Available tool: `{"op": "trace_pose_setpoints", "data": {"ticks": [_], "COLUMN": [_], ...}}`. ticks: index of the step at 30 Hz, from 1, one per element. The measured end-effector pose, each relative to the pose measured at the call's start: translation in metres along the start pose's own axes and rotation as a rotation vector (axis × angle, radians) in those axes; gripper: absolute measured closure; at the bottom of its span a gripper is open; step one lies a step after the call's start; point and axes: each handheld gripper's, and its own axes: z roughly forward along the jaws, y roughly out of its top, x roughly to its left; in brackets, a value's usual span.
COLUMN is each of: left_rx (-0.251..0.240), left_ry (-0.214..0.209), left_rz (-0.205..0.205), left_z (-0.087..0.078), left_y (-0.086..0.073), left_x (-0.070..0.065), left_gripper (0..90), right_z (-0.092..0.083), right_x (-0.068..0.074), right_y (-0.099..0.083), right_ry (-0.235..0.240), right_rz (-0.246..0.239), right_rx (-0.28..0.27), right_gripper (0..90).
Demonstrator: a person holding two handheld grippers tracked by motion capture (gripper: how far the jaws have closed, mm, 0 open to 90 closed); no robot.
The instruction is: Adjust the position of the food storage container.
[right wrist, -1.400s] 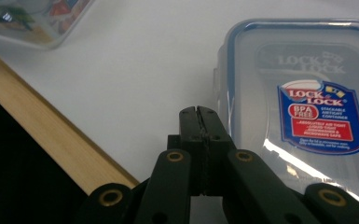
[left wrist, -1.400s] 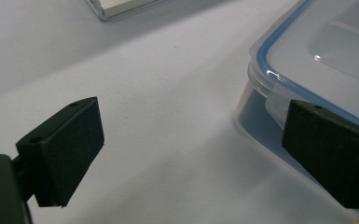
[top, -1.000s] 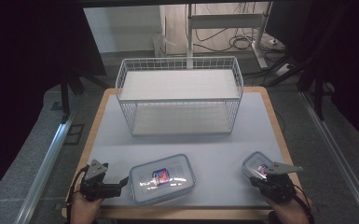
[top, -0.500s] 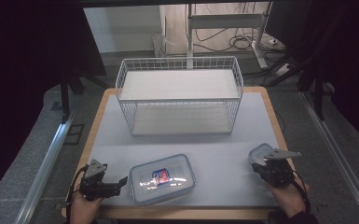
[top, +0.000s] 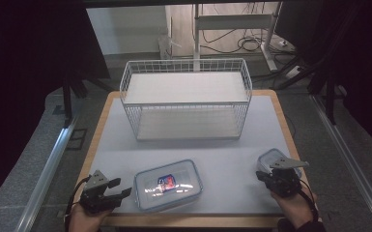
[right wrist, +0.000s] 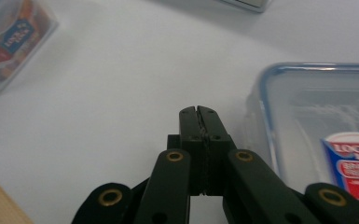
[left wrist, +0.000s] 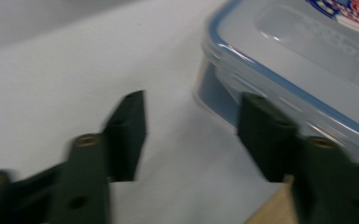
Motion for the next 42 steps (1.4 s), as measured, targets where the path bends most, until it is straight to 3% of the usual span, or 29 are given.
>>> {"op": "trace_pose_setpoints", "data": {"ticks": [3, 5, 7, 10, 16, 21, 28, 34, 40, 42], "left_rx": [0.037, 0.039, 0.035, 0.065, 0.044, 0.043, 0.035, 0.029, 0.043, 0.051], "left_ry": [0.008, -0.013, -0.048, -0.014, -0.045, -0.067, -0.106, -0.145, -0.153, -0.152], "left_rz": [0.015, 0.01, 0.0, 0.011, -0.066, -0.067, -0.079, -0.099, -0.073, -0.058], "left_z": [0.003, 0.003, 0.004, 0.008, 0.012, 0.024, 0.041, 0.052, 0.069, 0.074], "left_y": [-0.001, -0.001, -0.003, -0.004, -0.001, 0.01, 0.023, 0.032, 0.049, 0.055], "left_x": [-0.009, -0.014, -0.021, -0.029, -0.026, -0.031, -0.031, -0.024, -0.025, -0.026], "left_gripper": [69.6, 79.6, 85.5, 89.2, 89.4, 89.3, 88.6, 88.7, 88.8, 88.9], "right_z": [0.002, 0.003, 0.004, 0.006, 0.011, 0.018, 0.03, 0.042, 0.048, 0.048], "right_x": [0.005, 0.009, 0.012, 0.017, 0.025, 0.035, 0.053, 0.059, 0.063, 0.062], "right_y": [0.001, 0.001, 0.002, 0.004, 0.007, 0.01, 0.012, 0.015, 0.019, 0.019], "right_ry": [0.022, 0.038, 0.05, 0.071, 0.117, 0.177, 0.23, 0.277, 0.277, 0.257], "right_rz": [-0.006, -0.007, -0.013, -0.02, -0.015, -0.01, -0.049, -0.016, -0.009, -0.014], "right_rx": [-0.005, -0.009, -0.008, -0.012, -0.009, -0.016, 0.01, 0.025, 0.026, 0.029], "right_gripper": [90.0, 90.0, 90.0, 90.0, 90.0, 90.0, 89.8, 88.7, 89.2, 89.4]}}
